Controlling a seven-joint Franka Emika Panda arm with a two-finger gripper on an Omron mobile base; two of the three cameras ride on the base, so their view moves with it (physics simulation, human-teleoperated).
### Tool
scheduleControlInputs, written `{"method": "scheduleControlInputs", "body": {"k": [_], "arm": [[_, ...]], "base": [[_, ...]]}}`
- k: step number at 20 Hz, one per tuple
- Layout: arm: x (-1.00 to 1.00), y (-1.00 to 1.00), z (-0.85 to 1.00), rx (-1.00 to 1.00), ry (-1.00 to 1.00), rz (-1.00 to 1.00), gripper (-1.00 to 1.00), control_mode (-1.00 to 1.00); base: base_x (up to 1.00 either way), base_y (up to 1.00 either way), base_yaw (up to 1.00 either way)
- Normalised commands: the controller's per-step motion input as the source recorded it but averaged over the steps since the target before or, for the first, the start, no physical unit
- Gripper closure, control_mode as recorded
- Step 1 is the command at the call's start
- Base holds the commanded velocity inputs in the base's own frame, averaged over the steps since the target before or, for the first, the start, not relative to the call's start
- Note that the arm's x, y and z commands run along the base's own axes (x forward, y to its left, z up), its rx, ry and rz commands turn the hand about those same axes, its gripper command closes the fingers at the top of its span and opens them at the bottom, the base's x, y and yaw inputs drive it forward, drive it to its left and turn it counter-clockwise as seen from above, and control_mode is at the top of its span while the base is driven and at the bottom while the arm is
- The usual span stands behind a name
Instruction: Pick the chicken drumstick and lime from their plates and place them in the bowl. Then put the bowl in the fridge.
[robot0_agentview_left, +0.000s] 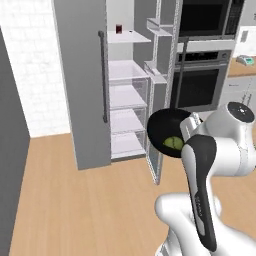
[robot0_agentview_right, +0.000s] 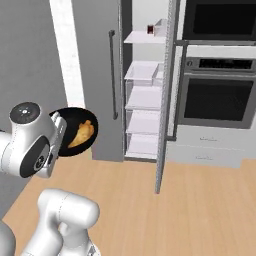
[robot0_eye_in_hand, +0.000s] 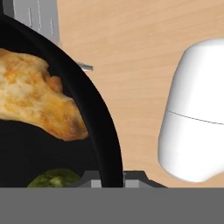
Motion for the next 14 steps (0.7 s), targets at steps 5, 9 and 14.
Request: {"method": "scheduleControlInputs", "body": {"k": [5, 9, 14], "arm": [[0.00, 0.00, 0.00, 0.00, 0.00, 0.00, 1.00, 1.00], [0.00, 0.00, 0.00, 0.00, 0.00, 0.00, 1.00, 1.00], [0.00, 0.00, 0.00, 0.00, 0.00, 0.00, 1.00, 1.00]], "base": [[1.00, 0.51, -0.16], [1.00, 0.25, -0.19], [1.00, 0.12, -0.17]]}}
